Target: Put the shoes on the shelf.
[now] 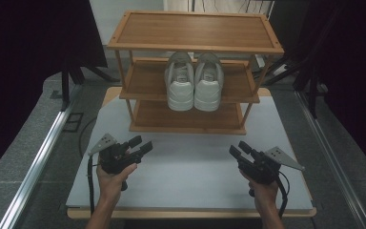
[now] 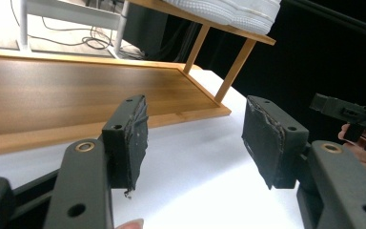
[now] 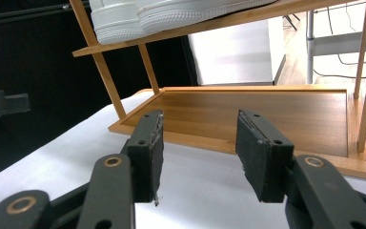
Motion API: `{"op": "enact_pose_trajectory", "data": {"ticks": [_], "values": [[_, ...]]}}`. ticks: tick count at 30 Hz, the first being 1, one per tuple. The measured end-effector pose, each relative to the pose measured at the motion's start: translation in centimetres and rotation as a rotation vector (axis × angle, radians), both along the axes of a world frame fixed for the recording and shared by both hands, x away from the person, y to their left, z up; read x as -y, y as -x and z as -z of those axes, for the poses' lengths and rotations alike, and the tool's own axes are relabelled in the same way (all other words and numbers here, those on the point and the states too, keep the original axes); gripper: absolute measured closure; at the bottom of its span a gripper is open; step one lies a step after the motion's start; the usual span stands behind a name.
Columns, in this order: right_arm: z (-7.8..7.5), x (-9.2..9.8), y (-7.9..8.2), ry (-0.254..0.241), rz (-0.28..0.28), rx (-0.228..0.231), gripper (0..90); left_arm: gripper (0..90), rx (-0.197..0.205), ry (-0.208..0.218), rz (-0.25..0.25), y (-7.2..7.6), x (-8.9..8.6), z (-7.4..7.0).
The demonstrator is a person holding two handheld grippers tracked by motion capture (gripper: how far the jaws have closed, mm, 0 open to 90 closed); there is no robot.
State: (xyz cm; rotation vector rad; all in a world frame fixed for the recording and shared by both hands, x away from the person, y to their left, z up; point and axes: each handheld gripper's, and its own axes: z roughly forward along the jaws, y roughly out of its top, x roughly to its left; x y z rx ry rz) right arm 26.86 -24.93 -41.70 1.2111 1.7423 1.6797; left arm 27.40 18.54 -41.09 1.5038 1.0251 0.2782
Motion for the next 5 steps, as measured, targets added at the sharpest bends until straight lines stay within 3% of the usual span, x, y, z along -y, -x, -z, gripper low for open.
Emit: {"op": "enact_pose_trajectory", "data": {"ticks": [5], "values": [[-0.56,0.54,0.52,-0.022,0.008,0.029,46.8,38.7,0.0,-0.009,0.004,-0.06,-0.61,0.21]]}}
